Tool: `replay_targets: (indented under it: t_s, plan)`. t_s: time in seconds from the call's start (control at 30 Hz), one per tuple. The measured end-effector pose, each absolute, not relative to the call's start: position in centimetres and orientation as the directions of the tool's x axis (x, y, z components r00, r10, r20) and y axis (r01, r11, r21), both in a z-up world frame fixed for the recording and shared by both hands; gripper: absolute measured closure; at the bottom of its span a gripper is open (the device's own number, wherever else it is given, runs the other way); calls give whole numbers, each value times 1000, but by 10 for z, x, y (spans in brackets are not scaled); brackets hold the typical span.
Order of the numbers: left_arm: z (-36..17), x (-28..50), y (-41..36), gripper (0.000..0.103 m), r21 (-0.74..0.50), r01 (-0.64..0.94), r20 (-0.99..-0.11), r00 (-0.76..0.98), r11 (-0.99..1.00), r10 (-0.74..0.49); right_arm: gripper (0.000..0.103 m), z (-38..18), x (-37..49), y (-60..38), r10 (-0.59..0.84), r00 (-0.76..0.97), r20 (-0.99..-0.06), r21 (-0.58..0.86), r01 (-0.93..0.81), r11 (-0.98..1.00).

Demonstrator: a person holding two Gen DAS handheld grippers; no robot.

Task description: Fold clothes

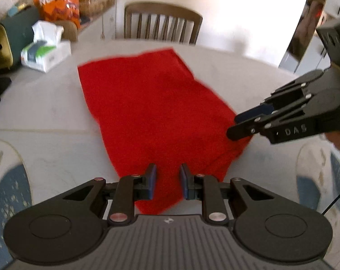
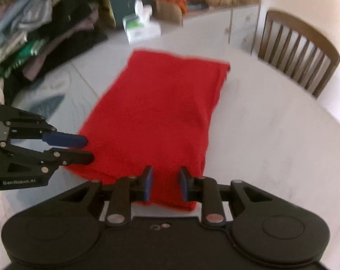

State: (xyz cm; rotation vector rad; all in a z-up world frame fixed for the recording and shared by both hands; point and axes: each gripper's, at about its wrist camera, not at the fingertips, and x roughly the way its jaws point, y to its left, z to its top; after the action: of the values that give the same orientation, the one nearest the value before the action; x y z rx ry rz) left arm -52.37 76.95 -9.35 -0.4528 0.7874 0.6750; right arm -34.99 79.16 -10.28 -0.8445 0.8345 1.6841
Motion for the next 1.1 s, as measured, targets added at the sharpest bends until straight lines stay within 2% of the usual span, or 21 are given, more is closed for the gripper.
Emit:
replay_targets:
  t_s: [0.1,0.33,0.53,0.6,0.63,0.67,0.8,0.83,0.93,1.1]
  plan:
    - [-97,-523,763,83,-89,-699,-758,510,710,407,0,-113,-349,788,461,-216,-861,131,-969,-209]
    - [-97,-522,766,83,-97,-710,-761,504,697,408,0,-115,-354,782,481,-189,-856,83,-969,-233]
    - [-79,-526,757,80,-123,-742,-761,497,660,417,0,-92,-343,771,525,-191,-829,148,-981,-124]
    - [-72,-526,750,67,-110,-742,-757,494,661,428,0,-82,-340,760,545,-189,-817,153,-982,-111]
    - [-69,-526,747,55,-114,-744,-753,497,659,431,0,-78,-339,754,550,-189,-813,153,-982,-111]
    - [-66,-526,744,48,-124,-745,-748,504,656,431,0,-75,-338,749,552,-188,-812,151,-982,-113]
    - [-57,-525,731,47,-141,-757,-750,502,638,430,0,-60,-338,729,565,-185,-804,143,-983,-118]
    - [-54,-525,729,44,-143,-762,-752,499,632,431,0,-56,-338,724,571,-185,-800,142,-983,-120]
    - [-46,-525,719,23,-144,-775,-750,491,615,444,0,-47,-338,710,603,-174,-779,132,-985,-114]
    - [-32,-524,705,13,-107,-800,-749,455,590,481,0,-31,-334,688,659,-144,-738,117,-989,-86]
